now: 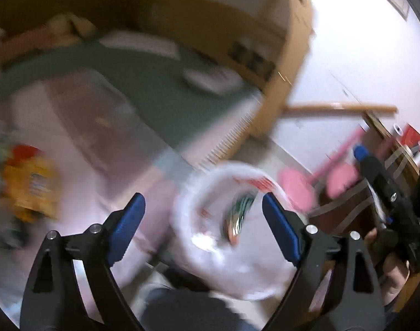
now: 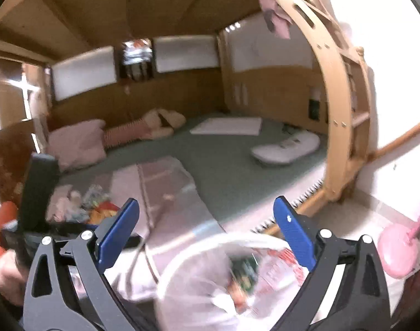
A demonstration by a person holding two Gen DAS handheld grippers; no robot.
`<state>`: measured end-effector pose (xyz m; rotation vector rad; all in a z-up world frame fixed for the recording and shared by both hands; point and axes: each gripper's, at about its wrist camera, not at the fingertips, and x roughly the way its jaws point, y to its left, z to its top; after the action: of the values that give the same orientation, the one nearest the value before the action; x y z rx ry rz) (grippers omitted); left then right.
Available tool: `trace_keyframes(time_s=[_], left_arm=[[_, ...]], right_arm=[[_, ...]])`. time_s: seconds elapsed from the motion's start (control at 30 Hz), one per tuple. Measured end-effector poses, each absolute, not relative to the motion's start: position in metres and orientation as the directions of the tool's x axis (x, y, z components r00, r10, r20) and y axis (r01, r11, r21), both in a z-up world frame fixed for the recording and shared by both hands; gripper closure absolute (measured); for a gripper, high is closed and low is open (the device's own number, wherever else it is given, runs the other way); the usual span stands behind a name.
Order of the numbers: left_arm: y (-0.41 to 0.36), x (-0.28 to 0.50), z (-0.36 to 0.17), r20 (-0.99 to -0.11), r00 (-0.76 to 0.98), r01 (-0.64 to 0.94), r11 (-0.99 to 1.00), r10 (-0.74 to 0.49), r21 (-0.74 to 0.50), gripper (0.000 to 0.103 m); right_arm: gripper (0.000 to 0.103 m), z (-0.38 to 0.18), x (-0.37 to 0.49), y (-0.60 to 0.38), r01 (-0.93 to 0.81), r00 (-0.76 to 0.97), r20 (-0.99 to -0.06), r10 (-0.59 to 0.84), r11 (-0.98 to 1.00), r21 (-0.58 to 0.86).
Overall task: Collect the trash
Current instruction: 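Open the left tool over the bag while the right tool releases the green wrapper, then move both tools back over the trash pile on the bed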
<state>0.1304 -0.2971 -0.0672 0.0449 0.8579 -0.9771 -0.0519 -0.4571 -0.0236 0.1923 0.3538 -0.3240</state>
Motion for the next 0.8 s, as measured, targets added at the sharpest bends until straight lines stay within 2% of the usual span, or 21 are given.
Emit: trace_keyframes(time_s=[0.13,0.27,0.43,0.53,0.63,0.73,0.8], left_arm=[[-0.201,0.164,-0.032,-0.602,0.508,0.623,0.745,-0.616,-0.237,0.011],[-0.103,0.186,-0.018,-0.550,0.720,0.392,0.902,-0.423,-0.180,0.009],[-0.016,0.178,-0.028,-0.502,0.831,0.177,0.970,-0.238,-0.166,0.009],[0.020,0.172,-0.044,-0.459,0.883,0.048,0.993,-0.093,-0.109,0.008],[0.039,0.178,-0.056,-0.492,0.870,-0.003,0.997,-0.034,-0.074,0.008],[0.047,0.174,-0.056,-0.510,0.857,0.024,0.994,-0.075,-0.106,0.008],[0.045,0.170,-0.056,-0.515,0.852,0.042,0.992,-0.096,-0.116,0.008]], right_arm=[[0.007,-0.016,-0.015,-0.415,0.233,0.926,-0.335,-0.177,0.963,0.134],[0.006,-0.012,0.039,-0.356,0.067,0.948,-0.319,-0.021,0.989,0.133],[0.006,-0.015,0.101,-0.289,-0.078,0.942,-0.311,0.125,0.984,0.160],[0.006,-0.023,0.124,-0.264,-0.084,0.950,-0.286,0.126,0.984,0.155],[0.006,-0.050,0.125,-0.250,-0.059,0.963,-0.255,0.086,0.992,0.113],[0.006,-0.072,0.141,-0.244,-0.062,0.926,-0.367,0.086,0.995,0.078],[0.006,-0.069,0.139,-0.246,-0.070,0.934,-0.344,0.098,0.993,0.093]])
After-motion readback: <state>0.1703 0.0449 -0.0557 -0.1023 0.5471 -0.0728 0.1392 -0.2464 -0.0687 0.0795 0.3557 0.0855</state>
